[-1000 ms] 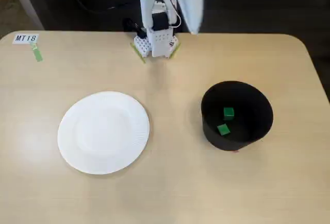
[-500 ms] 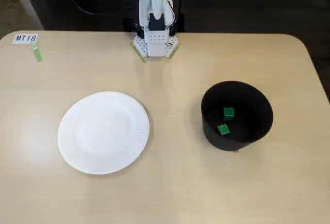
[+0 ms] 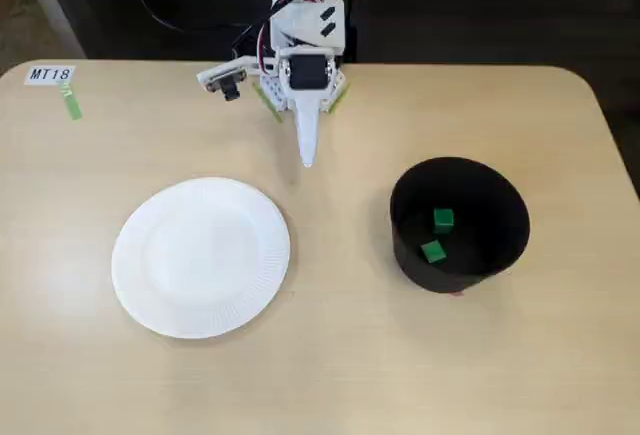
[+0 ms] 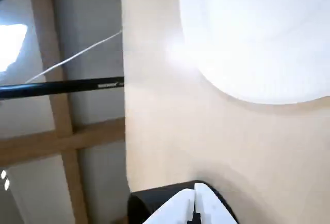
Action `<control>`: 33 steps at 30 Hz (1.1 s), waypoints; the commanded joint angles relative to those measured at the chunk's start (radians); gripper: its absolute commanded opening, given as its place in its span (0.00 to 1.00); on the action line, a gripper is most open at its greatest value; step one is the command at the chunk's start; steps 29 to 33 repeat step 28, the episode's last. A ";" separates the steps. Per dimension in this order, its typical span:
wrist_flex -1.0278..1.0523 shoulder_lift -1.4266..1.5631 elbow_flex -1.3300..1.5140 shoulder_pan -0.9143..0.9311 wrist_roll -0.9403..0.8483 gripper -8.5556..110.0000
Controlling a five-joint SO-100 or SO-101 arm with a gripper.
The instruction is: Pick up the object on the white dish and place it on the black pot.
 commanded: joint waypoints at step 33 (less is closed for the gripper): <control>-0.061 0.198 0.291 0.017 -0.032 0.07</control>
